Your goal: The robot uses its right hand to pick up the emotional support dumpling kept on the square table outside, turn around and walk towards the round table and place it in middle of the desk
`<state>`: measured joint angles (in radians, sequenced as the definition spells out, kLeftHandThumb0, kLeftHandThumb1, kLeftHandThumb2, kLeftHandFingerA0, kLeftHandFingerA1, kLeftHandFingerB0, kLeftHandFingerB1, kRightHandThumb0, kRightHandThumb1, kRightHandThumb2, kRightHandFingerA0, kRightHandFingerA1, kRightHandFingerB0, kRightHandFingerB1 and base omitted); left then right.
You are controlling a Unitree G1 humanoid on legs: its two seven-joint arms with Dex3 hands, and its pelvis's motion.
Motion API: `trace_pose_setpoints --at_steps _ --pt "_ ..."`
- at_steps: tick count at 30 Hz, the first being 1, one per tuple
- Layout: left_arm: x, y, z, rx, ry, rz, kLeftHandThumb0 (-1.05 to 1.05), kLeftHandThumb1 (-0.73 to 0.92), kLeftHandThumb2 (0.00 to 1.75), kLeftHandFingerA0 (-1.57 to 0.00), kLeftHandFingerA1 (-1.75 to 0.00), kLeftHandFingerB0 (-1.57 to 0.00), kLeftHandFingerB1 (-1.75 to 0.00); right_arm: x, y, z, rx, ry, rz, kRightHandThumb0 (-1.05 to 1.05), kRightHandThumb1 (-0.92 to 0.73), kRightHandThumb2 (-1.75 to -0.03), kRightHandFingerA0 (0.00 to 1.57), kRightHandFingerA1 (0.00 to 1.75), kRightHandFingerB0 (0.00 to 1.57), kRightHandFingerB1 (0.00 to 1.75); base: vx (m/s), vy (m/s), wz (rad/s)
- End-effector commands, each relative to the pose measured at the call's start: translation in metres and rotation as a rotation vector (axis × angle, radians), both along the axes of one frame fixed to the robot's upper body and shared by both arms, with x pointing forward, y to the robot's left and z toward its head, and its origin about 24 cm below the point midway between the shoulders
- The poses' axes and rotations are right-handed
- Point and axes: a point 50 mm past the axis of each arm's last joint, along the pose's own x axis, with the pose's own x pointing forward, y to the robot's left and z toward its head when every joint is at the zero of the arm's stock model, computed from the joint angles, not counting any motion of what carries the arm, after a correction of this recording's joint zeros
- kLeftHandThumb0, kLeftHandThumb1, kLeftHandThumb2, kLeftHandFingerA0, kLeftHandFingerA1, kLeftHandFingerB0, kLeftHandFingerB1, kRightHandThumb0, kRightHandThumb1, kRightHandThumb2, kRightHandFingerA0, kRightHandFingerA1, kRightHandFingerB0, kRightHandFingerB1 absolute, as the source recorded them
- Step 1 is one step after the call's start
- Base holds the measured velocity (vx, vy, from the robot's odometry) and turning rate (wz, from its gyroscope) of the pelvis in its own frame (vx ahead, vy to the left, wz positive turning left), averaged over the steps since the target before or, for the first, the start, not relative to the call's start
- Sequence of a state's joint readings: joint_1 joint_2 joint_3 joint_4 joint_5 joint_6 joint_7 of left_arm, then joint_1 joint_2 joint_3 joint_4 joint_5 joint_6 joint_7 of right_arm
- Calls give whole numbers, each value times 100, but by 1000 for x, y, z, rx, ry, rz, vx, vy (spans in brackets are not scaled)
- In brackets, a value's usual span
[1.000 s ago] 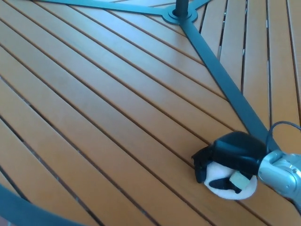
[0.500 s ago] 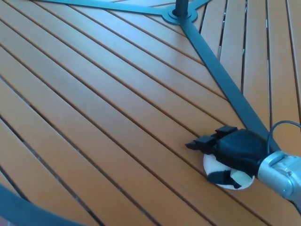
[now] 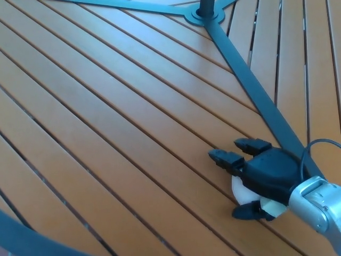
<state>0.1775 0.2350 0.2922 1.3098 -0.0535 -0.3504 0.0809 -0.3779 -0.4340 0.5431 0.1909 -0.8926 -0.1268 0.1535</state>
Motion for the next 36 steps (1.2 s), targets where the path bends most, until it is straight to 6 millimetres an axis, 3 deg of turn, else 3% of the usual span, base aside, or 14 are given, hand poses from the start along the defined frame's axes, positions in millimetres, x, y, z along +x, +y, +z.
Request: trace_pose_setpoints --at_steps 1,5,7,11,13,14,19,20,23,24,27,28,30,36 --pt "1 4 3 21 -22 1 -21 60 59 -79 -88 -82 -70 -3 -3 21 50 41 -39 -101 -92 -68 0 0 0 0 0 0 0" --pt "1 5 3 16 -21 10 -21 60 59 -79 -88 -82 -70 -4 -2 32 71 38 -39 -101 -92 -68 0 0 0 0 0 0 0" --pt "1 6 4 38 -10 -12 -22 60 58 -81 -88 -85 -68 -4 -6 91 168 1 -51 -103 -92 -72 0 0 0 0 0 0 0" --pt "1 6 4 45 -11 -18 -22 60 58 -81 -88 -85 -68 -6 -8 105 183 0 -54 -103 -92 -72 0 0 0 0 0 0 0" --pt "0 7 5 36 -17 -15 -20 61 59 -81 -88 -84 -69 -17 -27 146 377 -84 -64 -98 -91 -68 0 0 0 2 0 0 0" --pt "0 7 5 30 -17 -11 -21 62 57 -81 -89 -84 -68 -25 -35 161 445 -109 -65 -105 -77 -114 0 30 0 7 0 0 0" --pt "-2 8 5 31 -7 -14 -22 63 57 -81 -91 -84 -67 -48 -57 183 576 -147 -80 -105 -78 -114 0 26 0 3 0 0 0" --pt "-1 8 5 27 -19 -8 -19 60 60 -82 -89 -84 -70 -60 -74 192 620 -199 -107 -84 -82 -87 0 0 0 19 0 0 0" --pt "2 9 6 21 -38 -2 -20 60 59 -84 -88 -85 -70 -90 -108 212 709 -326 -154 -95 -75 -107 0 12 14 10 0 0 0" --pt "4 10 7 26 -39 -2 -24 60 56 -85 -86 -87 -68 -99 -120 219 722 -407 -205 -67 -79 -63 5 32 22 28 0 0 0" --pt "6 12 8 34 -42 0 -24 60 56 -85 -86 -87 -68 -113 -136 228 734 -516 -278 -67 -79 -63 5 32 22 28 0 0 0" --pt "6 12 8 30 -43 0 -22 61 59 -83 -90 -84 -69 -132 -164 244 695 -693 -403 -64 -75 -63 27 39 35 31 0 0 0" --pt "6 13 8 23 -50 2 -24 63 57 -84 -92 -85 -69 -178 -208 272 623 -1020 -602 -58 -72 -61 30 46 37 34 0 0 0" --pt "7 14 9 34 -47 -6 -23 62 59 -83 -92 -85 -71 -208 -238 288 565 -1236 -692 -60 -73 -63 31 52 39 35 0 0 0"
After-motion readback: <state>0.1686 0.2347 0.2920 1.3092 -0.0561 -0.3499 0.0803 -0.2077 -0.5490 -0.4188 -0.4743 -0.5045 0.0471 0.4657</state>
